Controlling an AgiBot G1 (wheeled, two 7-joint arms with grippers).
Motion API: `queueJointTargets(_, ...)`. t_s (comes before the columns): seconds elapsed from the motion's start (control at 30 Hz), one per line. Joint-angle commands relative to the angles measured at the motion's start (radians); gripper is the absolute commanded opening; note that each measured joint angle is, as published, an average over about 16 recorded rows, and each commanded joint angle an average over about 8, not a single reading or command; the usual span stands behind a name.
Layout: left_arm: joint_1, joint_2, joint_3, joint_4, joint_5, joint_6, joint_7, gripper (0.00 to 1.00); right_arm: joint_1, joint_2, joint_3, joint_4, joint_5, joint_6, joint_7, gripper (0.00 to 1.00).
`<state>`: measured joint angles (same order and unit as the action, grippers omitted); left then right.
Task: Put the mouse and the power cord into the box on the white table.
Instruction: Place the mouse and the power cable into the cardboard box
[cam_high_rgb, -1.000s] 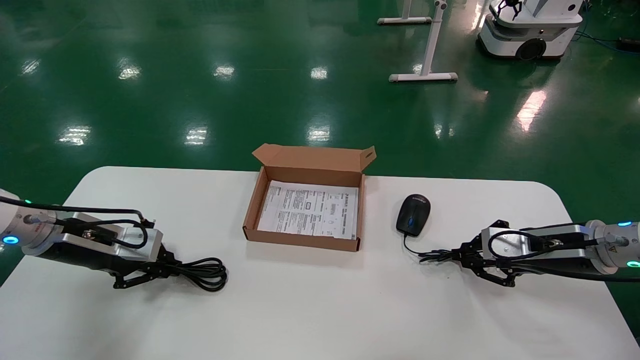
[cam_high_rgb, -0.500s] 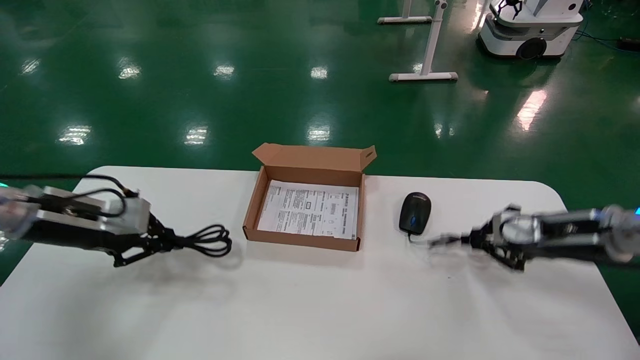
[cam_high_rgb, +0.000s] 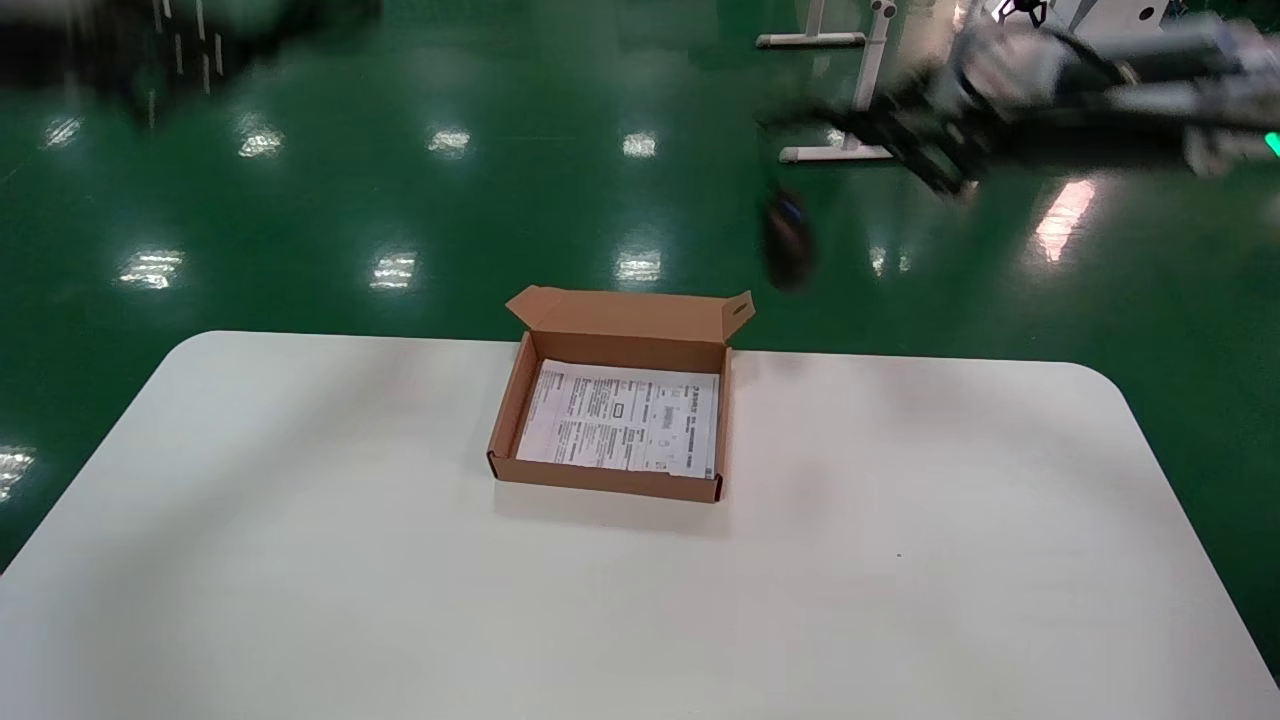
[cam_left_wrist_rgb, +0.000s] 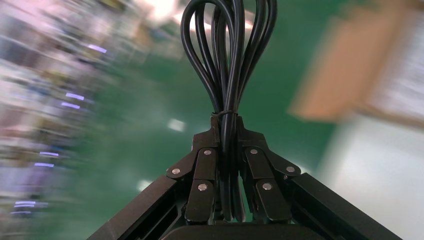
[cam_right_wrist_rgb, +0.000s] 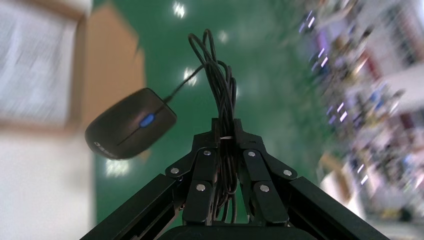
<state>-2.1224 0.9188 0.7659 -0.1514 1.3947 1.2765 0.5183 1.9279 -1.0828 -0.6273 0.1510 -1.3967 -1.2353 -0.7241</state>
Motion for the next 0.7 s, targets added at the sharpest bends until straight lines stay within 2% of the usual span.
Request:
queueJointTargets(0.03,-0.043,0.030,-0.014,-0.017,-0.014,-0.066,-0.030,0.00,0.024,-0.032,0.011,0.015,0.017,0.011,0.004,0.00)
queueJointTargets(0.33,-0.117,0.153,-0.030,-0.023,-0.037,-0.113,-0.019,0.00,-0.020,-0.160,0.017,0.017,0.033,0.055,-0.022,0.00)
queueJointTargets(0.7,-0.141,0.185,-0.018,0.029,-0.020,-0.098,0.004,0.00,-0.084,-0.243,-0.007,-0.022,0.007,0.063,-0.063,0.00)
